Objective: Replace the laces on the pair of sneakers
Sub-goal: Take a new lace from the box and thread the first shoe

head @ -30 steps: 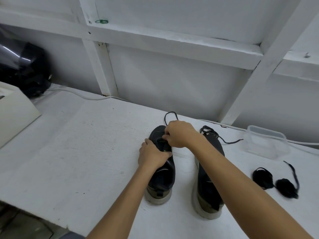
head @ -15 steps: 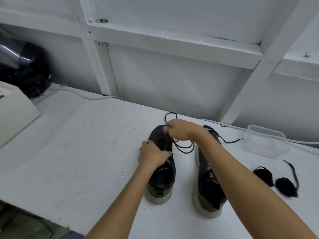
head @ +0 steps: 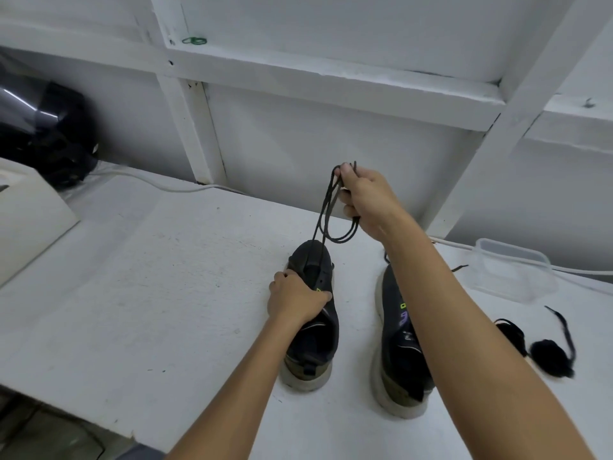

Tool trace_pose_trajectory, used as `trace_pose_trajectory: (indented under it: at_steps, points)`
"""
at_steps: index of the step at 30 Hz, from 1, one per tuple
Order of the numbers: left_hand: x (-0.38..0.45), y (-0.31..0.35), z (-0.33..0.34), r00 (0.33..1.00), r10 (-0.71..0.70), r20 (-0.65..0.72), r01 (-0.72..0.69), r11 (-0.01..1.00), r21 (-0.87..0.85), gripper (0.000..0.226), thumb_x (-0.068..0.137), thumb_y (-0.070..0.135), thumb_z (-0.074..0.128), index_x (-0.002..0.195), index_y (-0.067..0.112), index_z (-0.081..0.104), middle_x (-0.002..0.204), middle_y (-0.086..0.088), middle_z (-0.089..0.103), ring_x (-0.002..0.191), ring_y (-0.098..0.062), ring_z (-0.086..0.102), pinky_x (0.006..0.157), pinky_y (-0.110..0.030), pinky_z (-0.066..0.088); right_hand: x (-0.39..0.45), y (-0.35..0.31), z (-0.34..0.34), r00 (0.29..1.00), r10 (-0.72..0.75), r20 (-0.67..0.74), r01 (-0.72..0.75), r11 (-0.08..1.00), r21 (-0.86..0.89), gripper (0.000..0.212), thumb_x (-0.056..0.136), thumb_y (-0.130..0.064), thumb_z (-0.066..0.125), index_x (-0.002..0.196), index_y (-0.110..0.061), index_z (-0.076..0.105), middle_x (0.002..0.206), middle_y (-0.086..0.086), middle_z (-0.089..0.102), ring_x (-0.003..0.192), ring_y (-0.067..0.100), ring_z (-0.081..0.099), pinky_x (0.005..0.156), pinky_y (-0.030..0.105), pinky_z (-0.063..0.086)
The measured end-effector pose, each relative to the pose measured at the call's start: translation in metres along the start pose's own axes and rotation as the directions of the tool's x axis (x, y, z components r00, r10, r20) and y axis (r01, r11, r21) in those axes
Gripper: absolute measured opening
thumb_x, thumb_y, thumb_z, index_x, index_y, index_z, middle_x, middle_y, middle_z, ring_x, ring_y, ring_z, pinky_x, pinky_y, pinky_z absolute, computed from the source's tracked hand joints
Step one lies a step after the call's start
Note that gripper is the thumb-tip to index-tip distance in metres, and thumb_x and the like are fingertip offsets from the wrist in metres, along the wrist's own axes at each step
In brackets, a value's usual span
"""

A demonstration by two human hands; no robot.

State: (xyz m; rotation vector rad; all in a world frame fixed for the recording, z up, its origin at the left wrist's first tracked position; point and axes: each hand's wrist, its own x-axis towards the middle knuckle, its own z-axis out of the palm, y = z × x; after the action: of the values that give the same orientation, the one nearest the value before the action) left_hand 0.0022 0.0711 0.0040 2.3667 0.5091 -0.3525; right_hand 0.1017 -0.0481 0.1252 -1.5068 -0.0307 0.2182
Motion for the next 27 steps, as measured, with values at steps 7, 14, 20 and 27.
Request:
trace_pose_trajectory:
  at_steps: [7, 14, 20, 27]
  points:
    - [0.028, -0.011, -0.035, 0.991, -0.069, 0.112, 0.102, 0.940, -0.326, 0.057, 0.092, 0.063, 0.050, 0.101, 0.009, 0.067, 0.097, -0.004, 0.065, 0.092, -0.025, 0.061, 0.087, -0.034, 0.050, 0.000, 0.060, -0.036, 0.970, 0.073, -0.233, -0.236, 0.520, -0.821, 0.039, 0.101, -0.041, 0.054, 0.087, -0.006, 0.062, 0.081, 0.010, 0.063, 0.083, 0.030, 0.059, 0.064, 0.032, 0.038]
    - [0.067, -0.010, -0.039, 0.994, -0.105, -0.012, 0.098, 0.959, -0.266, 0.035, 0.095, 0.034, 0.056, 0.070, 0.010, 0.051, 0.076, -0.009, 0.056, 0.072, -0.026, 0.055, 0.073, -0.033, 0.049, -0.012, 0.107, -0.035, 0.923, 0.221, -0.317, -0.386, 0.500, -0.776, 0.026, 0.089, -0.022, 0.059, 0.113, -0.010, 0.062, 0.110, 0.009, 0.068, 0.089, 0.027, 0.057, 0.072, 0.030, 0.043]
    - [0.093, -0.005, -0.036, 0.973, -0.216, 0.084, 0.232, 0.913, -0.335, 0.032, 0.087, 0.034, 0.066, 0.081, 0.004, 0.057, 0.072, -0.008, 0.059, 0.062, -0.021, 0.052, 0.057, -0.027, 0.043, -0.013, 0.109, -0.026, 0.851, 0.461, -0.251, -0.514, 0.635, -0.576, 0.028, 0.094, -0.030, 0.060, 0.078, -0.007, 0.066, 0.067, 0.005, 0.060, 0.049, 0.016, 0.040, 0.042, 0.019, 0.032]
    - [0.109, -0.001, -0.023, 0.957, -0.263, 0.124, 0.290, 0.887, -0.360, 0.060, 0.083, 0.051, 0.074, 0.113, 0.000, 0.065, 0.112, -0.014, 0.070, 0.107, -0.030, 0.066, 0.089, -0.035, 0.053, 0.002, 0.128, -0.028, 0.791, 0.534, -0.299, -0.611, 0.720, -0.330, 0.019, 0.091, -0.016, 0.067, 0.083, -0.010, 0.051, 0.060, 0.004, 0.038, 0.047, 0.016, 0.027, 0.036, 0.013, 0.019]
